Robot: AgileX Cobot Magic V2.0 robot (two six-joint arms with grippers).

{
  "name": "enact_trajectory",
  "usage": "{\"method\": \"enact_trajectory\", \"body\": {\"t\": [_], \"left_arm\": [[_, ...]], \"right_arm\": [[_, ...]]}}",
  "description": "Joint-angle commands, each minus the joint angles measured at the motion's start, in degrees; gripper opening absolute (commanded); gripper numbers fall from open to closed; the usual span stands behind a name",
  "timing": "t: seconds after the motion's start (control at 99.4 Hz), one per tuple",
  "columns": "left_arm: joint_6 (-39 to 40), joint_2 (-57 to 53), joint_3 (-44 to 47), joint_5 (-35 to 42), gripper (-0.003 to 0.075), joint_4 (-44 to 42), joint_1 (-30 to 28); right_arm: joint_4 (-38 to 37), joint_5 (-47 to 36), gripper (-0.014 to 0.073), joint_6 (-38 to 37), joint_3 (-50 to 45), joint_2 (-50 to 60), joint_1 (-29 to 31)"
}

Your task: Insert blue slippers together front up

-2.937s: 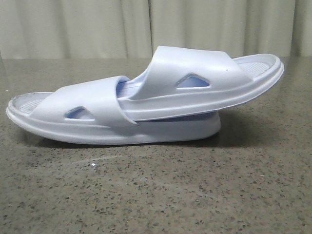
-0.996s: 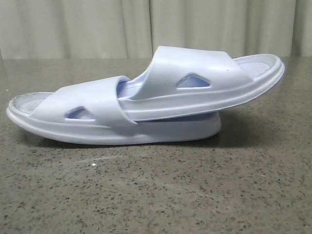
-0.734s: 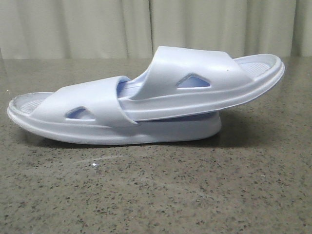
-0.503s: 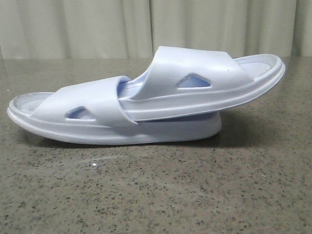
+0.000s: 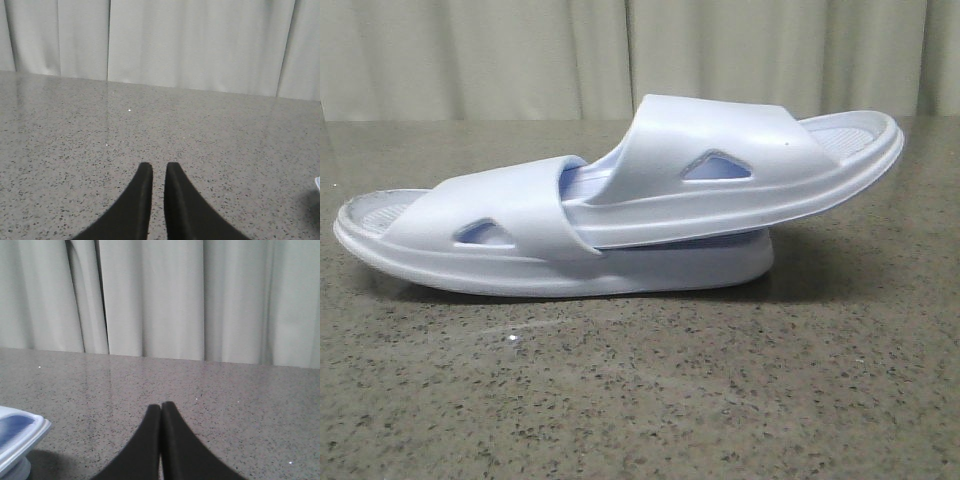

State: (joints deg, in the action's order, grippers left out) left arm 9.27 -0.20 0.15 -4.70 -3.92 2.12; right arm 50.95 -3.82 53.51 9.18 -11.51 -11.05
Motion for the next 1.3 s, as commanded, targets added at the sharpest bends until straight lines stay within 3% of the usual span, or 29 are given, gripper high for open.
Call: {"method": "enact_trajectory", "body": {"t": [0.0, 0.885, 0.956, 1.117, 1.288], "left_arm": [[0.57, -1.68, 0.39, 4.70, 0.0016, 0.17, 0.50], [0.57, -1.68, 0.39, 4.70, 0.0016, 0.17, 0.50], [0.57, -1.68, 0.39, 4.70, 0.0016, 0.17, 0.50], [0.57, -1.68, 0.39, 4.70, 0.0015, 0.17, 0.50], [0.57, -1.68, 0.39, 4.70, 0.0016, 0.17, 0.50]], "right_arm": [[-0.61, -2.62, -0.0107, 0.86, 1.56, -0.47, 0.13], [-0.77, -4.52, -0.0107, 0.27, -0.32, -0.47, 0.13], [-6.40, -4.78, -0.0107, -6.64, -1.10, -0.47, 0.13], [-29.92, -5.05, -0.0107, -28.90, -1.75, -0.47, 0.13], [-44.77, -5.20, -0.0107, -40.94, -1.75, -0.47, 0.74]]}}
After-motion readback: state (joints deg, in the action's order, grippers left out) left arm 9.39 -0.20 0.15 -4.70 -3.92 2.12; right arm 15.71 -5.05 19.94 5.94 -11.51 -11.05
